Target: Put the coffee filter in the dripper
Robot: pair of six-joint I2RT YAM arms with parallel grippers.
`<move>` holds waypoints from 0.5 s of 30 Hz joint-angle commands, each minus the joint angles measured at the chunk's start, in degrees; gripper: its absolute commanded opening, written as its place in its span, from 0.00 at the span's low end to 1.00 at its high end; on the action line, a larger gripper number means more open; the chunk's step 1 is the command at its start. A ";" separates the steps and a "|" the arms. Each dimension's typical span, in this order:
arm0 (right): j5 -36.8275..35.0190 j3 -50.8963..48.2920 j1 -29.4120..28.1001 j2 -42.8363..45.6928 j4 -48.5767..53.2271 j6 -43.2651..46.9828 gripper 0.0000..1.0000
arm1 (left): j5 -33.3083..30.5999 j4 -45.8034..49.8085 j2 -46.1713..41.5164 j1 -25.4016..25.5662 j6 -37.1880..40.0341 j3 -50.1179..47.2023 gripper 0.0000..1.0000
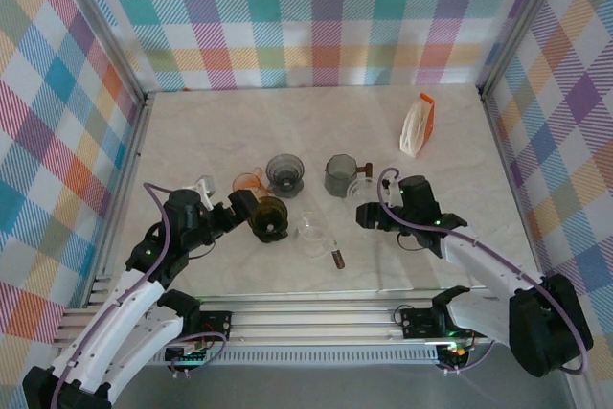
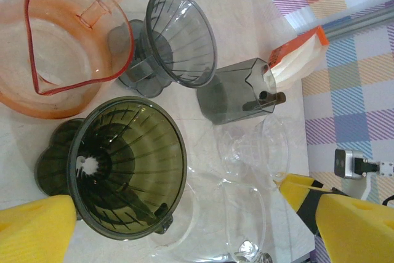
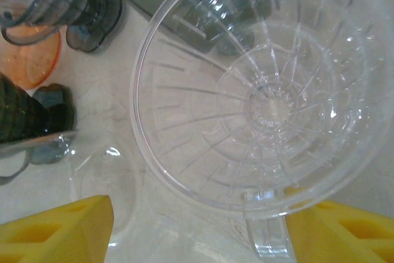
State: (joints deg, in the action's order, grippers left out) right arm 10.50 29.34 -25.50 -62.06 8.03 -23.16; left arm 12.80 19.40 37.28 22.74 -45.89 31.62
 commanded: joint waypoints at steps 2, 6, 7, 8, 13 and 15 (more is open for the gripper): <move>-5.33 0.01 -1.54 0.00 3.88 1.08 0.70 | -0.41 -0.59 -0.37 0.46 -1.17 -0.77 1.00; -8.01 0.55 -2.05 -1.51 4.90 1.36 0.63 | -0.46 -0.65 -0.37 0.46 -1.63 -0.77 1.00; -8.36 0.57 -2.19 -1.84 4.84 1.36 0.61 | -0.40 -0.67 -0.34 0.46 -1.66 -0.77 1.00; -8.77 0.70 -2.27 -2.20 4.62 1.36 0.59 | -0.32 -0.73 -0.43 0.46 -1.83 -0.77 1.00; -9.51 1.30 -2.55 -4.25 3.12 2.08 0.54 | -0.40 -0.74 -0.26 0.46 -1.90 -0.77 1.00; -9.79 1.79 -2.87 -5.28 2.75 2.58 0.51 | -0.49 -0.72 -0.19 0.45 -1.92 -0.83 1.00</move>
State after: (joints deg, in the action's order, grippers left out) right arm 1.89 29.34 -27.75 -66.15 11.44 -21.78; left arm 12.78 19.40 37.28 22.74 -47.16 31.51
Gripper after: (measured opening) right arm 0.522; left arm 0.999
